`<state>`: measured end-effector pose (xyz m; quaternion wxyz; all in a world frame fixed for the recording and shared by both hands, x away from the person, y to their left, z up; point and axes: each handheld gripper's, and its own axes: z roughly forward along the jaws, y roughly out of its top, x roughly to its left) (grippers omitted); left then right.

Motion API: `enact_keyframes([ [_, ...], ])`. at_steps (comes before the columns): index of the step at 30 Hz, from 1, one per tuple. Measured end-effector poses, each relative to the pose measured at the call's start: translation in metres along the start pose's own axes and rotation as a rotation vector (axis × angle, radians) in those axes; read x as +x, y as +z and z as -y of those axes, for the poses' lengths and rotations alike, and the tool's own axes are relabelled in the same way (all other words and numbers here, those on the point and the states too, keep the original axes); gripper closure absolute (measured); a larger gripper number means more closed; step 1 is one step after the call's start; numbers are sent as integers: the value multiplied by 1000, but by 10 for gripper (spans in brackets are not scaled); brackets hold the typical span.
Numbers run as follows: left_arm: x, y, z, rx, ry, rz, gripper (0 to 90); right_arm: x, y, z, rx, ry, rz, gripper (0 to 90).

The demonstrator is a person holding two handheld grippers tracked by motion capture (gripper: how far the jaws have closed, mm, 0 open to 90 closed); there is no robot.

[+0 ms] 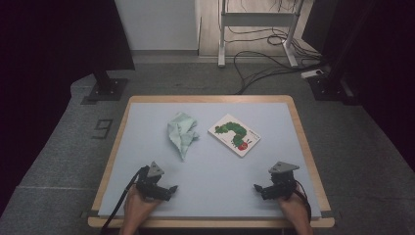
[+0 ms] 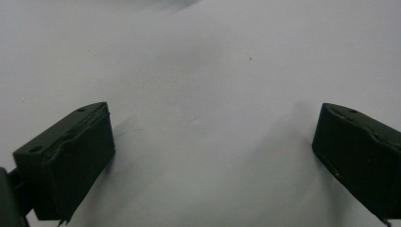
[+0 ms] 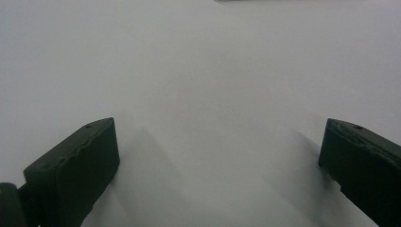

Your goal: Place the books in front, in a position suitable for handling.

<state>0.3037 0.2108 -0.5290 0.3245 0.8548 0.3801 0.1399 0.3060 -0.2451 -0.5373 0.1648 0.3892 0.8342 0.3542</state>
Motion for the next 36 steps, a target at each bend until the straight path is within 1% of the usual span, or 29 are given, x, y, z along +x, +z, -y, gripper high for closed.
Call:
enact_keyframes([
  [23,1,0,-1,3,-4,2,0,1,0,0,-4,-3,7,0],
  [26,2,0,-2,-1,-10,2,1,1,0,0,-5,-4,8,0],
  [28,4,1,-4,4,-9,-4,15,1,0,0,-6,-6,10,0],
  [32,10,3,-14,15,-14,6,21,2,-1,0,-8,-13,14,0],
  [33,11,2,-16,12,-11,3,22,2,-1,0,-8,-14,15,0],
  [35,15,1,-22,8,-13,14,27,2,-1,0,-9,-14,16,0],
  [36,16,0,-25,5,-10,11,28,2,-1,0,-9,-15,17,0],
])
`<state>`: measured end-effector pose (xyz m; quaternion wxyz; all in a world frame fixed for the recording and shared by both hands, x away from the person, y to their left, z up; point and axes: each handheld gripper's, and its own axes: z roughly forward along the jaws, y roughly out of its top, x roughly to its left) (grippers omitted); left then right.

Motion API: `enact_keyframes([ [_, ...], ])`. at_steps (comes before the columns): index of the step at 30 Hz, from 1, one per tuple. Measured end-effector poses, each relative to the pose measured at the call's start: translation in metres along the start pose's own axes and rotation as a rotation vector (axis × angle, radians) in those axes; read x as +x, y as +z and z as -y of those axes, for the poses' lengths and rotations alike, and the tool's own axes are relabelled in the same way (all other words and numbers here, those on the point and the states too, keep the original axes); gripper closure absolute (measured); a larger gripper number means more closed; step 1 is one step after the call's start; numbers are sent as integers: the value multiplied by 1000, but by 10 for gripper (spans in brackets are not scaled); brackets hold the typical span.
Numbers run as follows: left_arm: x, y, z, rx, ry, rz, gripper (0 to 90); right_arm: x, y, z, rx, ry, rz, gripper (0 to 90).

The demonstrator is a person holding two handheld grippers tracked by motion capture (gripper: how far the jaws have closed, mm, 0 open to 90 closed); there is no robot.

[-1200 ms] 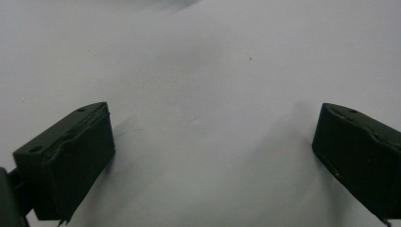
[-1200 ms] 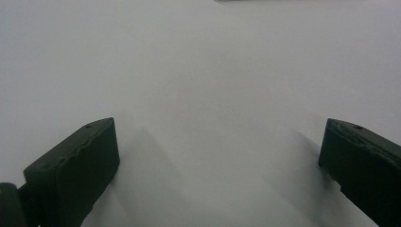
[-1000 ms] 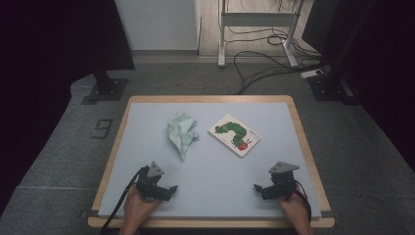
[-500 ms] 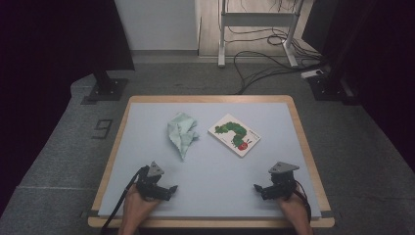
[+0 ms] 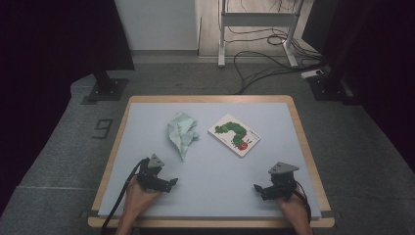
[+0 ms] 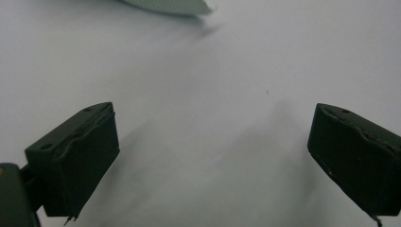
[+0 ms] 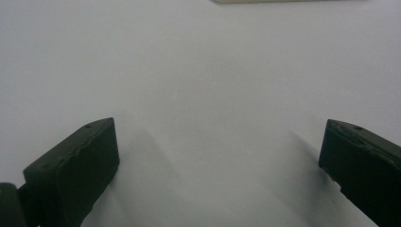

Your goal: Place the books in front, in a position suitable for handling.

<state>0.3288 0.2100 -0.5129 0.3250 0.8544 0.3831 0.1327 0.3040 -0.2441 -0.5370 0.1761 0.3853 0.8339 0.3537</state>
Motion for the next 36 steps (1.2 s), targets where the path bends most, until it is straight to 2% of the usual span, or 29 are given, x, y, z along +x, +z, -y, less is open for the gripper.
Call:
enact_keyframes([
  [4,6,-1,-11,-14,5,0,32,0,0,0,-1,-1,-1,0],
  [15,19,6,-50,21,66,-34,39,0,0,0,0,-1,-1,0],
  [20,27,12,-66,39,65,-20,37,0,0,0,0,-2,-1,0],
  [22,29,15,-73,43,75,-33,31,0,0,0,0,-1,0,0],
  [27,40,23,-90,39,50,-23,22,0,0,0,-1,-2,0,0],
  [30,47,29,-99,41,40,-32,29,0,0,0,-1,-3,1,0],
  [32,49,33,-105,48,56,-51,31,0,0,0,-1,-2,0,0],
  [35,53,40,-114,53,39,-31,39,0,0,0,-1,-3,0,0],
  [36,56,42,-117,49,20,-14,45,0,0,0,-1,-3,0,0],
])
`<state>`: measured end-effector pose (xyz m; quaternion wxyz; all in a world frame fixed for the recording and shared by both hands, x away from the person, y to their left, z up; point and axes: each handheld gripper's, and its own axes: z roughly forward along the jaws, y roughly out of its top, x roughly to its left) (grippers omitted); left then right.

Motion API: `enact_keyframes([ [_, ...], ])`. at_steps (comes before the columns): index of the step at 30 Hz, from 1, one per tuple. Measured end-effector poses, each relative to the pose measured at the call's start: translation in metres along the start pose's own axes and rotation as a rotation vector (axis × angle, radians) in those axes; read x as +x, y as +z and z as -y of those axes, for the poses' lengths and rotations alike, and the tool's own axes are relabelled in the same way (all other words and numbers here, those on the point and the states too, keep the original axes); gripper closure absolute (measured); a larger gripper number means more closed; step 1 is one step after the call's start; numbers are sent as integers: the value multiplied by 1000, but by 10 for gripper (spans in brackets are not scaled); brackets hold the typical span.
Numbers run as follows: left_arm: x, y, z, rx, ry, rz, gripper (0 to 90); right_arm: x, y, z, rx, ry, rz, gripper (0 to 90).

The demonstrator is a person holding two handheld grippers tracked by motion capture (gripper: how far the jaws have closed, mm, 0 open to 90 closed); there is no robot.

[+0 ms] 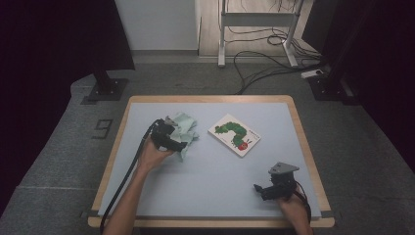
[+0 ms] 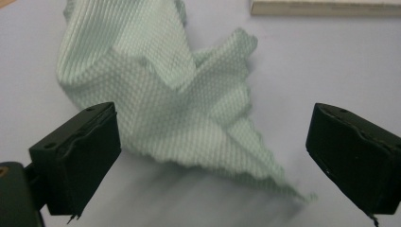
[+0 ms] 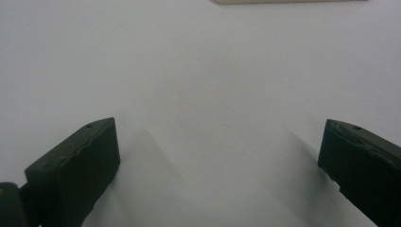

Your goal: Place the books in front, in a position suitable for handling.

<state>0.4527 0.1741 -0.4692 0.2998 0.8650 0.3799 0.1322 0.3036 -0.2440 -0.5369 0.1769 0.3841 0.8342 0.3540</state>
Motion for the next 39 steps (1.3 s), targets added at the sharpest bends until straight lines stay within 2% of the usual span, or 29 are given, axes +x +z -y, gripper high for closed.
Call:
enact_keyframes([
  [4,7,10,-9,8,-28,9,51,0,0,0,0,0,-1,0],
  [7,11,19,-15,18,-23,-16,52,0,0,0,1,3,-4,0],
  [8,13,22,-15,11,-30,-10,61,-1,0,0,0,0,-4,0],
  [10,19,27,-16,3,-64,10,78,0,0,0,0,0,-3,0],
  [11,22,30,-16,10,-72,6,83,0,0,0,0,0,-2,0],
  [13,25,37,-16,31,-72,-6,119,0,0,0,0,0,-2,0],
  [16,27,45,-15,31,-89,2,143,0,0,0,-1,-1,-3,0],
  [19,29,53,-12,48,-86,-14,177,0,0,0,-1,-2,-3,0],
  [22,31,57,-9,45,-90,-43,239,0,0,0,-2,-3,-3,0],
  [29,34,55,-7,32,-103,-94,454,0,0,0,-1,-2,-4,0],
  [32,36,52,-5,20,-132,-113,641,0,0,0,-1,-3,-3,0],
  [34,37,51,-4,9,-140,-116,727,0,0,0,-1,-2,-3,0],
  [39,30,47,-2,5,-108,-138,794,0,0,0,0,0,-4,0],
])
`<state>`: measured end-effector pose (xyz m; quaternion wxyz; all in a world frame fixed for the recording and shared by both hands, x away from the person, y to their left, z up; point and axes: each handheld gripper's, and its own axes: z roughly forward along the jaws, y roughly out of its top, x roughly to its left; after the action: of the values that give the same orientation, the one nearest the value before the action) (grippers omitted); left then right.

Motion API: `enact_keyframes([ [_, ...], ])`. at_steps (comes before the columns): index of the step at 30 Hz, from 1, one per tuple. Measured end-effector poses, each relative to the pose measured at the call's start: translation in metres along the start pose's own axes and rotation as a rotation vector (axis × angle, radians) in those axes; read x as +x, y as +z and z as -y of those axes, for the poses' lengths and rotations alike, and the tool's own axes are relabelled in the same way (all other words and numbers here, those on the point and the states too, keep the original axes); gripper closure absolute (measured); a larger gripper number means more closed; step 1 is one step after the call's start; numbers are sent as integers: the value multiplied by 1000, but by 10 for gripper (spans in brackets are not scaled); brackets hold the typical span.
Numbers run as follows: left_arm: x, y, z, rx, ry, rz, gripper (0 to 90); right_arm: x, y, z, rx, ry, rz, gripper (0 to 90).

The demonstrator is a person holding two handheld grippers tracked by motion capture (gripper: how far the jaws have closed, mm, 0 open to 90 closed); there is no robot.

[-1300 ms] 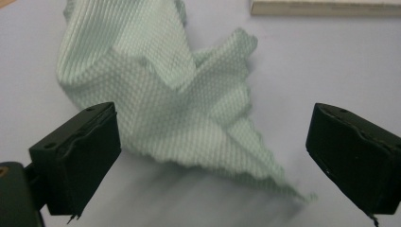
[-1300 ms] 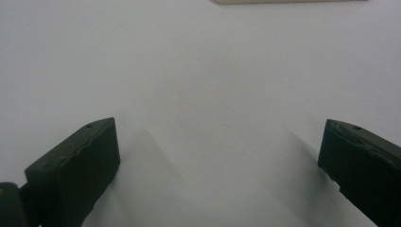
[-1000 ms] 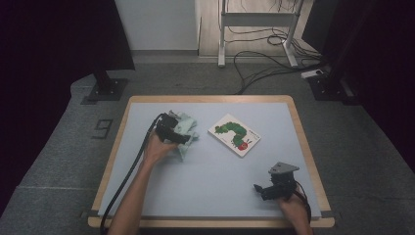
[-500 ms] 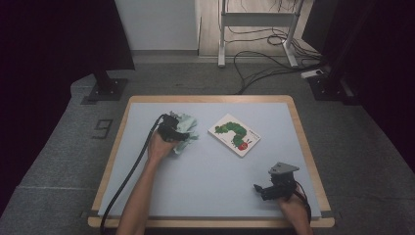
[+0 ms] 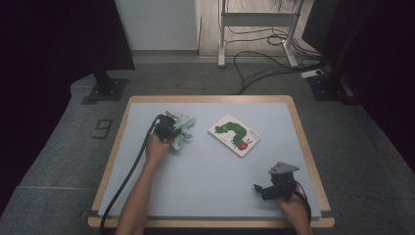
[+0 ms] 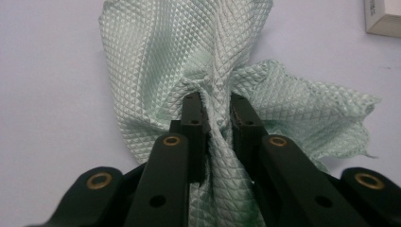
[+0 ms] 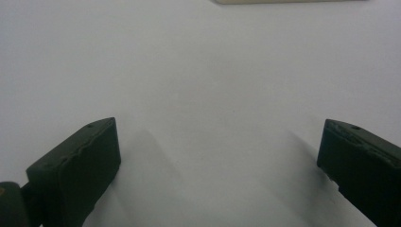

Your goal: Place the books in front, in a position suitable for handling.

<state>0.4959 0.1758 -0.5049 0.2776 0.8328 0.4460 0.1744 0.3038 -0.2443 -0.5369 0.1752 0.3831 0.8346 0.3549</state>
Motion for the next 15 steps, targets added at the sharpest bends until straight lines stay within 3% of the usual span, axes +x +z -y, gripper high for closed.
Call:
enact_keyframes([
  [3,-1,-5,2,-4,10,11,797,0,0,0,-2,-1,1,0],
  [7,-2,-19,5,-32,7,60,797,0,0,0,-1,-1,0,0],
  [15,-16,-51,12,-67,41,124,797,0,0,0,1,4,-4,1],
])
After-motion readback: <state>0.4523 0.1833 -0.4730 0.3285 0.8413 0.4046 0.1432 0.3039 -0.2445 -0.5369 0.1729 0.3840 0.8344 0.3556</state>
